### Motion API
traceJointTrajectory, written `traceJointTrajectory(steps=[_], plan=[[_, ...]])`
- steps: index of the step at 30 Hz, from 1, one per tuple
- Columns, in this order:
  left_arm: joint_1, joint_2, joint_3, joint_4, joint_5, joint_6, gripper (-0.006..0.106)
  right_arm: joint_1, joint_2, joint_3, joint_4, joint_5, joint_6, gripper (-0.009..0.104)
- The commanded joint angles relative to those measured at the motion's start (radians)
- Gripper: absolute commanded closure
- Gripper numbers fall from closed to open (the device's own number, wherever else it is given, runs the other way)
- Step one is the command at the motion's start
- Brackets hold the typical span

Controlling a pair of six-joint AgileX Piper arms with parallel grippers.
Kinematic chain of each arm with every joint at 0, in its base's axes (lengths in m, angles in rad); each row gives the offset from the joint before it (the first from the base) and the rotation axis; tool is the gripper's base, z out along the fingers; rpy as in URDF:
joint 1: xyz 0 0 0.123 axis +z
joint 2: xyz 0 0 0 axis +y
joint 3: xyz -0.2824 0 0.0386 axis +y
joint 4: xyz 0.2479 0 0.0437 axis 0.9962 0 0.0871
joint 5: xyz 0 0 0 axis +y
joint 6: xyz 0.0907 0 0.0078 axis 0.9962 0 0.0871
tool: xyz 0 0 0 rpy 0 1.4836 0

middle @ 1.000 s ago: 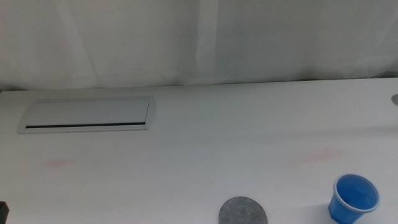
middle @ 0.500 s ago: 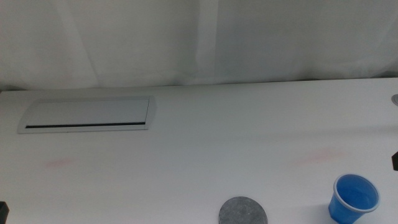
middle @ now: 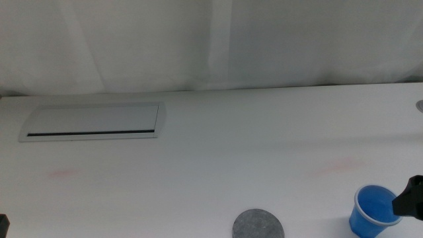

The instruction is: Place an empty cup on a cup mat.

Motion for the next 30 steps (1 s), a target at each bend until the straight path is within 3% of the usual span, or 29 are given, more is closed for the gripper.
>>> traceJointTrajectory(steps=[1, 24, 27, 30], plan=[[-0.006, -0.022, 0.018, -0.009, 0.002, -0.001, 0.103, 0.002, 0.006, 0.026, 0.008, -0.045, -0.013, -0.008], [-0.006, -0.022, 0.018, -0.009, 0.002, -0.001, 0.103, 0.002, 0.375, 0.03, 0.02, -0.282, -0.066, -0.006], [-0.006, -0.022, 0.018, -0.009, 0.002, -0.001, 0.103, 0.004, 0.389, 0.028, 0.024, -0.282, -0.066, 0.002], [-0.006, -0.022, 0.018, -0.009, 0.002, -0.001, 0.103, 0.026, 0.389, 0.028, 0.024, -0.282, -0.068, 0.027]])
